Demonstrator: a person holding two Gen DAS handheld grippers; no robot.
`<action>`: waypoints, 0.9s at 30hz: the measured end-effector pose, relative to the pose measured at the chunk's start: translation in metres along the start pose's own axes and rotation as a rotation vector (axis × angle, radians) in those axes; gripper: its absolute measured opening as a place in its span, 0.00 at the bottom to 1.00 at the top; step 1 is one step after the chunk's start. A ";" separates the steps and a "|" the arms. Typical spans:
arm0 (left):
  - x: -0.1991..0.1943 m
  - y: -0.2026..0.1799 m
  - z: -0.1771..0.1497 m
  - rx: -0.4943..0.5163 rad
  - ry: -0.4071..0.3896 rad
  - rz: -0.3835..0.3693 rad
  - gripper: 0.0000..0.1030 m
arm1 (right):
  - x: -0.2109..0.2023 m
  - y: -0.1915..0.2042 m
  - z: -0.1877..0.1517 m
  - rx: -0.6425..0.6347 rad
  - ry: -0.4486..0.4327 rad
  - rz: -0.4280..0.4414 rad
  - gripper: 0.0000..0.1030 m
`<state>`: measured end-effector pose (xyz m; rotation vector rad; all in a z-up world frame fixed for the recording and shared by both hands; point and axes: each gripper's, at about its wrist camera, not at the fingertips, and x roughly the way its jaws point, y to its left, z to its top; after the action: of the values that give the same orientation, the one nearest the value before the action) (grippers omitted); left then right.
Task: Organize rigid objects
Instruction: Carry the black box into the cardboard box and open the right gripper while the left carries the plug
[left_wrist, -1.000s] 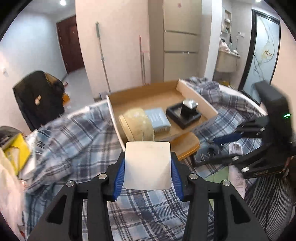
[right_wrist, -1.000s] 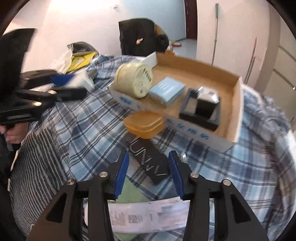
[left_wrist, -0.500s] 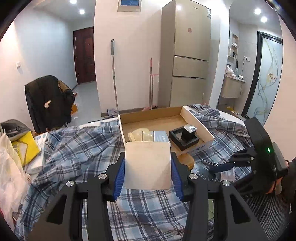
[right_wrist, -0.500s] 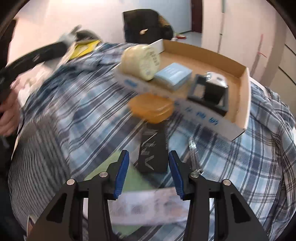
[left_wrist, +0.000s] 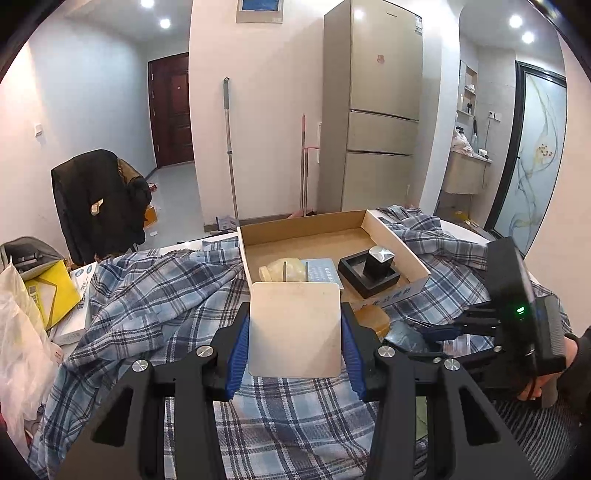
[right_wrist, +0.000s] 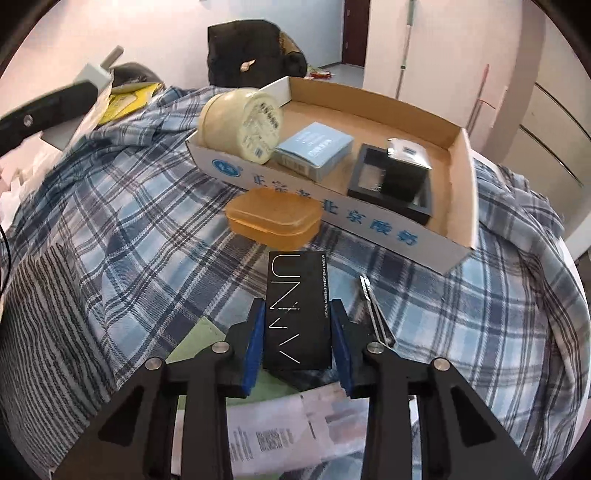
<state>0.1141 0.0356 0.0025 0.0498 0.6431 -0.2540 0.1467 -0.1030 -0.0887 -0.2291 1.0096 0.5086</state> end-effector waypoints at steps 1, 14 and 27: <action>0.000 0.000 0.000 -0.002 0.001 -0.001 0.46 | -0.004 -0.003 -0.002 0.010 -0.006 0.005 0.31; 0.010 -0.016 0.014 0.012 -0.009 0.000 0.46 | -0.061 -0.031 0.016 0.089 -0.152 -0.020 0.32; 0.047 -0.035 0.029 0.008 0.008 0.012 0.46 | -0.015 -0.093 0.072 0.315 -0.148 -0.205 0.32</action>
<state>0.1588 -0.0121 -0.0014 0.0626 0.6492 -0.2452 0.2412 -0.1576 -0.0428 -0.0120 0.8961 0.1733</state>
